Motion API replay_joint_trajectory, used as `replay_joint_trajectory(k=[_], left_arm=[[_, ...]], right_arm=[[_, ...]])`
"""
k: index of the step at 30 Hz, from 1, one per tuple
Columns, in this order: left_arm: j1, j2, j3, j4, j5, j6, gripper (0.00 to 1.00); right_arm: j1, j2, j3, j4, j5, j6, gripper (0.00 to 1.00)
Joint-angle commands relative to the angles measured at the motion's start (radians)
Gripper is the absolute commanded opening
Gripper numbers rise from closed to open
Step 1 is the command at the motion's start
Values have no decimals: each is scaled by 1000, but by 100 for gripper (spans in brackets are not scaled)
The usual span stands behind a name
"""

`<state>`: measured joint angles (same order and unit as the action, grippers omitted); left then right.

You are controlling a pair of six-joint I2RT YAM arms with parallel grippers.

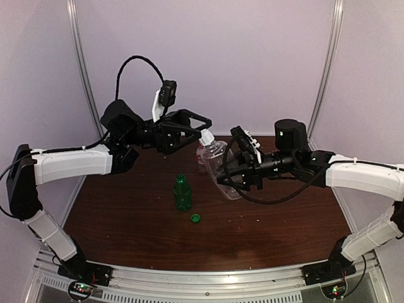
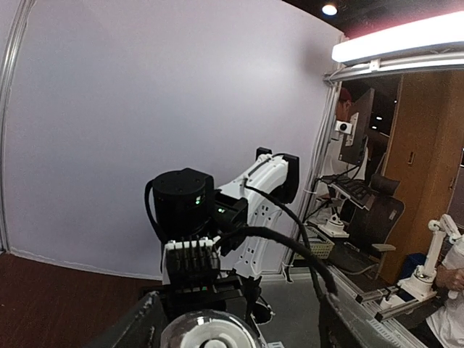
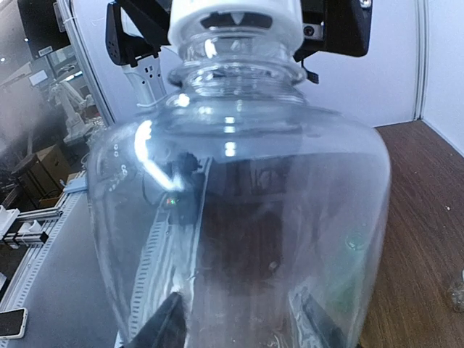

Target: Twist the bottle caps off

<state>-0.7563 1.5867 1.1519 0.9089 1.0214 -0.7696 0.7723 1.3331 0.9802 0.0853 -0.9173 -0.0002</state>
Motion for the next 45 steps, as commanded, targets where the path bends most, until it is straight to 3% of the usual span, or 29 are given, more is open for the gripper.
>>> replay_joint_trajectory(k=[1, 16, 26, 32, 36, 42, 45], left_arm=[[2, 33, -11, 234, 111, -94, 74], [2, 55, -10, 150, 104, -35, 60], [0, 45, -4, 79, 98, 8, 28], [0, 10, 2, -26, 37, 57, 9], [-3, -38, 47, -333, -133, 202, 0], [-92, -66, 196, -801, -676, 265, 1], [-124, -61, 230, -853, -802, 243, 4]], right_arm=[[-8, 26, 36, 62, -140, 59, 49], [-9, 49, 51, 87, -193, 86, 49], [-18, 45, 52, 72, -136, 81, 48], [-23, 9, 57, -14, 52, 19, 47], [-21, -27, 47, -53, 310, -20, 46], [1, -58, 4, -12, 622, -35, 44], [21, -71, -22, 25, 740, -50, 44]])
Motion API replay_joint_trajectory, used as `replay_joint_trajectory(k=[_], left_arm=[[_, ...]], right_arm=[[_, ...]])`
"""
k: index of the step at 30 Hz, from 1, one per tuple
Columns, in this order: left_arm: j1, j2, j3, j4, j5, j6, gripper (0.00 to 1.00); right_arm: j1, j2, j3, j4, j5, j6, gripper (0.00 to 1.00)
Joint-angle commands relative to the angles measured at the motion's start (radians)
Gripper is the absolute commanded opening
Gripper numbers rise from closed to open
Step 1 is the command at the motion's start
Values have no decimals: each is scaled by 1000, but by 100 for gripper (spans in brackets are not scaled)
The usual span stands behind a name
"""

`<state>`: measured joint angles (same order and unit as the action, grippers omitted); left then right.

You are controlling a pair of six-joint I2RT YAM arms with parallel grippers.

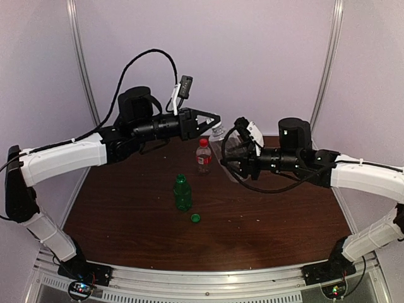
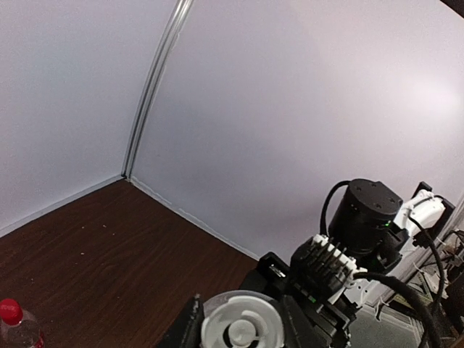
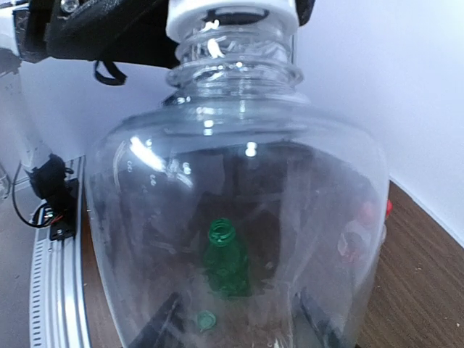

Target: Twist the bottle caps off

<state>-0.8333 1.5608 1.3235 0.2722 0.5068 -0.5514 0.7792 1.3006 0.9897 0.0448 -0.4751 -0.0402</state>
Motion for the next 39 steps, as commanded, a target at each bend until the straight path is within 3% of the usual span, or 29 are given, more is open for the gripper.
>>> replay_joint_trajectory(k=[1, 7, 15, 19, 30, 39], left_arm=[[-51, -34, 59, -216, -306, 9, 6], [-52, -32, 43, -167, -351, -56, 12], [-50, -38, 33, -158, -399, -23, 11], [-48, -53, -2, -125, -403, 62, 11], [-55, -18, -106, -138, -241, 379, 10], [-162, 163, -58, -240, -233, 542, 10]], right_arm=[[22, -43, -42, 80, 329, -18, 43], [81, -56, -64, 114, 506, -76, 43], [95, -74, -78, 110, 512, -96, 44], [92, -90, -83, 96, 495, -79, 45], [-8, -162, -105, 50, 508, 40, 46], [-88, -190, -100, -7, 533, 129, 46]])
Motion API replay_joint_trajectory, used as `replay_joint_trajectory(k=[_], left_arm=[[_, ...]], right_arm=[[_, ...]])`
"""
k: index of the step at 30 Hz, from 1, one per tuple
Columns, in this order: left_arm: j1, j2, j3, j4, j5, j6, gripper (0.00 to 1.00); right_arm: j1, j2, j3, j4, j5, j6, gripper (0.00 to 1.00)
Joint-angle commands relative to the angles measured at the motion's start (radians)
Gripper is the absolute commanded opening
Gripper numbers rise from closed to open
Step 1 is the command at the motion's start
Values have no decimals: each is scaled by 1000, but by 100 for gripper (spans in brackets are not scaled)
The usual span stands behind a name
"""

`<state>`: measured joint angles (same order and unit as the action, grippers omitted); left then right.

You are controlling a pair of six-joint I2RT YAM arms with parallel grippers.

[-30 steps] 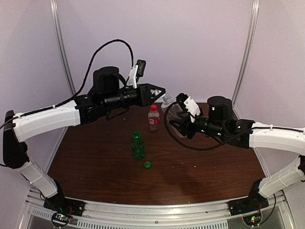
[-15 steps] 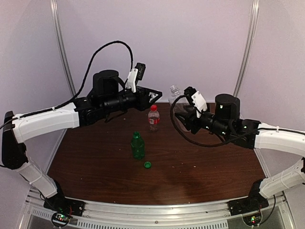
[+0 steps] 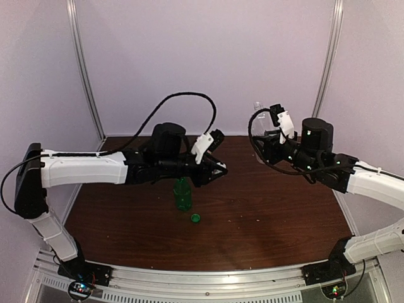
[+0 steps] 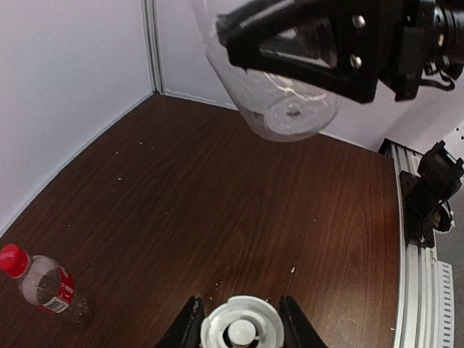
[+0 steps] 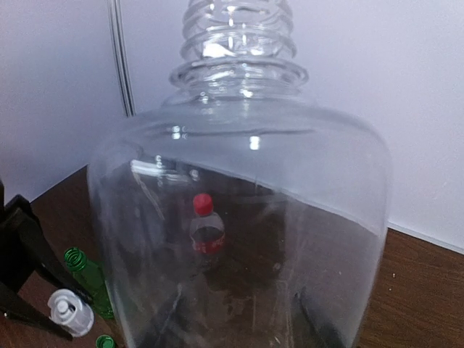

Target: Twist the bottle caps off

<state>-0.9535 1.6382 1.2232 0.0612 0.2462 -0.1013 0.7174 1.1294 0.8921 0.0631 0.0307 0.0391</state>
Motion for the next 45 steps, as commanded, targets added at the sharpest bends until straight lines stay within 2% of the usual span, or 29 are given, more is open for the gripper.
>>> replay_joint_trajectory(k=[1, 12, 22, 29, 36, 45], left_arm=[[-47, 109, 47, -26, 42, 91, 10], [-91, 335, 82, 45, 90, 91, 11], [-91, 469, 96, 123, 93, 92, 15], [-91, 502, 80, 162, 86, 84, 17], [-91, 505, 68, 162, 79, 92, 32], [-89, 506, 76, 143, 73, 136, 37]], right_arm=[[-32, -20, -2, -30, 26, 54, 46], [-82, -42, 4, -56, 22, 73, 47], [-97, -46, -11, -81, 3, 82, 47], [-107, -56, -18, -84, -4, 79, 47], [-112, -58, -27, -82, -15, 80, 47], [-115, -78, -35, -89, -18, 78, 47]])
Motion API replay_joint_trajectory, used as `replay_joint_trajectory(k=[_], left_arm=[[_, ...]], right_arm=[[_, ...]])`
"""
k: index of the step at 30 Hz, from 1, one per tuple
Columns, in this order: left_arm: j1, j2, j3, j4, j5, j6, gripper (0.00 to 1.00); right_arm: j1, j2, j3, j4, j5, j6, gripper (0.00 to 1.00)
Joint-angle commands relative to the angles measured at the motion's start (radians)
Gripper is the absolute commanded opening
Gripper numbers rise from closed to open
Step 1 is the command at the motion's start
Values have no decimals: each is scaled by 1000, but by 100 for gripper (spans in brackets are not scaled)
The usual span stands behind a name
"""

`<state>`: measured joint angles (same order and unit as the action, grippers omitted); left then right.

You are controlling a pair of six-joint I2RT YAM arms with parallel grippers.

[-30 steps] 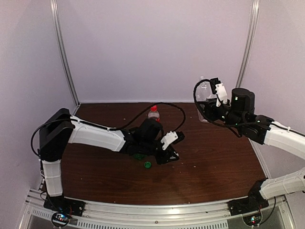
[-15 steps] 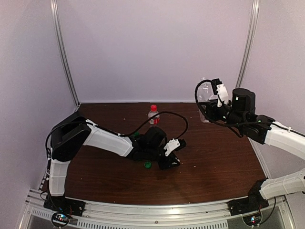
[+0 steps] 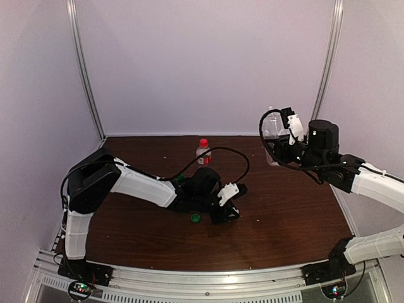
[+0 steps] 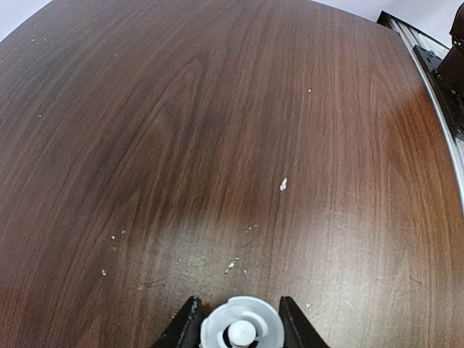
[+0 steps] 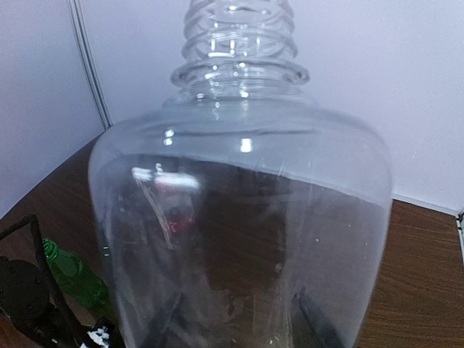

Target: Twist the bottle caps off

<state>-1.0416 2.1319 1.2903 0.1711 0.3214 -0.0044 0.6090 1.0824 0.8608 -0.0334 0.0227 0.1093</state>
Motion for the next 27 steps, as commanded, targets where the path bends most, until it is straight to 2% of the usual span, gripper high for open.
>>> replay_joint_trajectory(k=[1, 15, 21, 27], left_arm=[[-1, 15, 9, 30, -3, 43, 37], [6, 57, 9, 37, 17, 42, 38], [14, 40, 10, 26, 21, 32, 51], [24, -55, -2, 27, 49, 16, 63]], right_arm=[[-7, -33, -4, 6, -11, 8, 47], [-10, -39, -11, 9, -21, 7, 47], [-12, -42, -12, 2, -20, 4, 47], [-13, -59, -36, 7, -63, 1, 47]])
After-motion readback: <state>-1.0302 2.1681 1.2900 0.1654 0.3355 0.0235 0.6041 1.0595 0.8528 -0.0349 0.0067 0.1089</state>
